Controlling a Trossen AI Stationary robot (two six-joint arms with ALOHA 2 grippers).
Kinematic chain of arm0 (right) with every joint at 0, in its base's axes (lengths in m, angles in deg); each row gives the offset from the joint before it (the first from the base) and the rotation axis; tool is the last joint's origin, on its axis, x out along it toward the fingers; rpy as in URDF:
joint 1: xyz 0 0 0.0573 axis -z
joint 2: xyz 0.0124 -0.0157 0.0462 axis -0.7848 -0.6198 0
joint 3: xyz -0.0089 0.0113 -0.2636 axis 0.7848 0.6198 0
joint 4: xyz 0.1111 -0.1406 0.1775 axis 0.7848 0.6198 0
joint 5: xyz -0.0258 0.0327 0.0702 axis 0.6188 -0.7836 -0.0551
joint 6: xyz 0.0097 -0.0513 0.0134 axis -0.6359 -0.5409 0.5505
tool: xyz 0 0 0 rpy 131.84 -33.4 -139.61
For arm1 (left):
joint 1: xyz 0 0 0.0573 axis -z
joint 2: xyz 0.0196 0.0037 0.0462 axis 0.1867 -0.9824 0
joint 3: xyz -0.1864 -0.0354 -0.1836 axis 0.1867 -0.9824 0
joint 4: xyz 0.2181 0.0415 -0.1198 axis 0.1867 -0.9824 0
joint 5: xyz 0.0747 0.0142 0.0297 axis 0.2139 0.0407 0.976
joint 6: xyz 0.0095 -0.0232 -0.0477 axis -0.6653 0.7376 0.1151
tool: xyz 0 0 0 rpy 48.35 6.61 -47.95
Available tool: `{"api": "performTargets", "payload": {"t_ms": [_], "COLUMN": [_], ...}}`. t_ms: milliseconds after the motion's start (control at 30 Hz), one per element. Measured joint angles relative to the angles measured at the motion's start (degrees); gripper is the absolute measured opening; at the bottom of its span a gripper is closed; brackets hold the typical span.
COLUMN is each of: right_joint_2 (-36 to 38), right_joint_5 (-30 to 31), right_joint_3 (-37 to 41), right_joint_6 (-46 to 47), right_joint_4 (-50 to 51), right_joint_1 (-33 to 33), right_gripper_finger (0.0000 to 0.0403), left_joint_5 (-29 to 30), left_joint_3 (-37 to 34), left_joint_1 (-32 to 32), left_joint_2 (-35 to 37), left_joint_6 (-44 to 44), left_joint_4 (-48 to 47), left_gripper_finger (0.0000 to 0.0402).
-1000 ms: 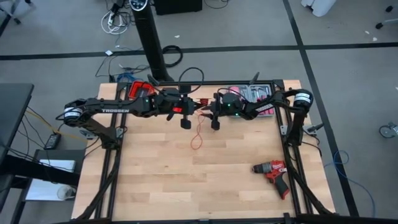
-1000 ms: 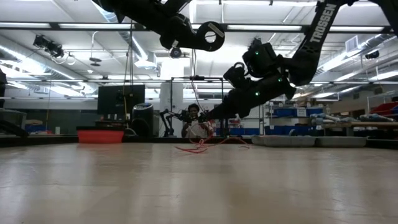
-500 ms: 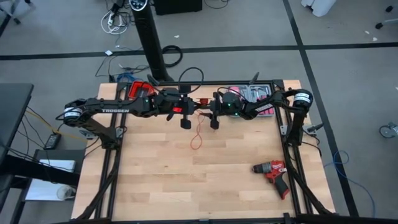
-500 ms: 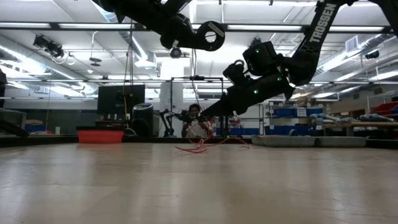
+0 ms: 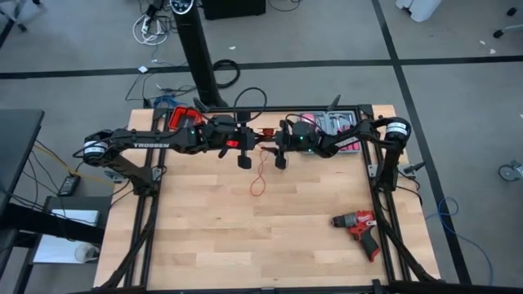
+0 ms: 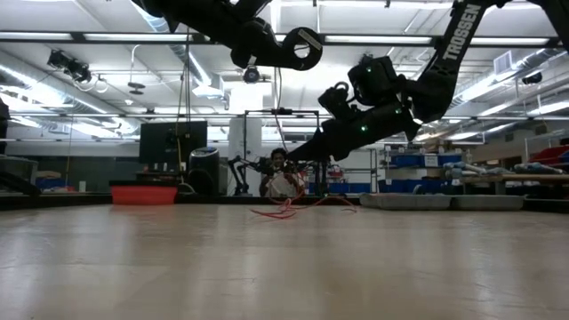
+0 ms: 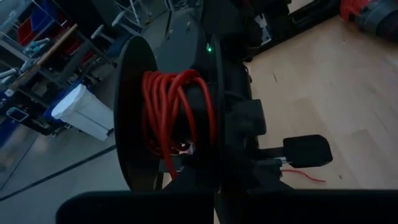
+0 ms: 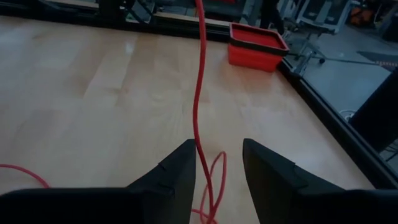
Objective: Coil cords
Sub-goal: Coil the red wire onto the black spool
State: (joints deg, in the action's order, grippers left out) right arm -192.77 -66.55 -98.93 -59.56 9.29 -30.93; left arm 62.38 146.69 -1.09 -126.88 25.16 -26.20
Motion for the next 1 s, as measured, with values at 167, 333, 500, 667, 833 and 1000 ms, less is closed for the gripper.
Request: {"api": "performTargets", "payload": {"t_ms": [167, 333, 500, 667, 833, 1000], "right_joint_2": [-0.21, -1.16, -1.74, -1.78, -1.78, -1.78], "right_joint_5": [0.44, 0.92, 1.36, 1.46, 1.45, 0.52], "right_joint_3": [-0.02, -0.07, -0.17, -0.15, -0.15, -0.15], "right_joint_6": [-0.11, -0.30, -0.79, -1.22, -1.25, -1.40], "right_joint_4": [-0.36, -1.69, -1.94, -1.50, -1.36, -0.35], "right_joint_1": [0.02, -0.32, -0.50, -0.46, -0.48, -0.46], "right_gripper_finger": [0.0132, 0.0132, 0.0123, 0.0103, 0.0066, 0.0008], "left_joint_5": [0.01, -0.01, 0.01, -0.02, -0.02, -0.02], "left_joint_3": [0.00, 0.00, 0.00, 0.00, 0.00, 0.00], "left_joint_1": [-0.02, -0.02, -0.02, -0.02, -0.02, -0.02], "left_joint_2": [0.00, 0.00, 0.00, 0.00, 0.00, 0.00], "left_joint_6": [-0.02, 0.09, 1.43, 1.55, 1.60, 2.67], "left_joint_4": [0.00, 1.22, 3.47, 3.82, 4.11, 4.05], "left_gripper_finger": [0.0006, 0.0006, 0.0006, 0.0006, 0.0006, 0.0006]}}
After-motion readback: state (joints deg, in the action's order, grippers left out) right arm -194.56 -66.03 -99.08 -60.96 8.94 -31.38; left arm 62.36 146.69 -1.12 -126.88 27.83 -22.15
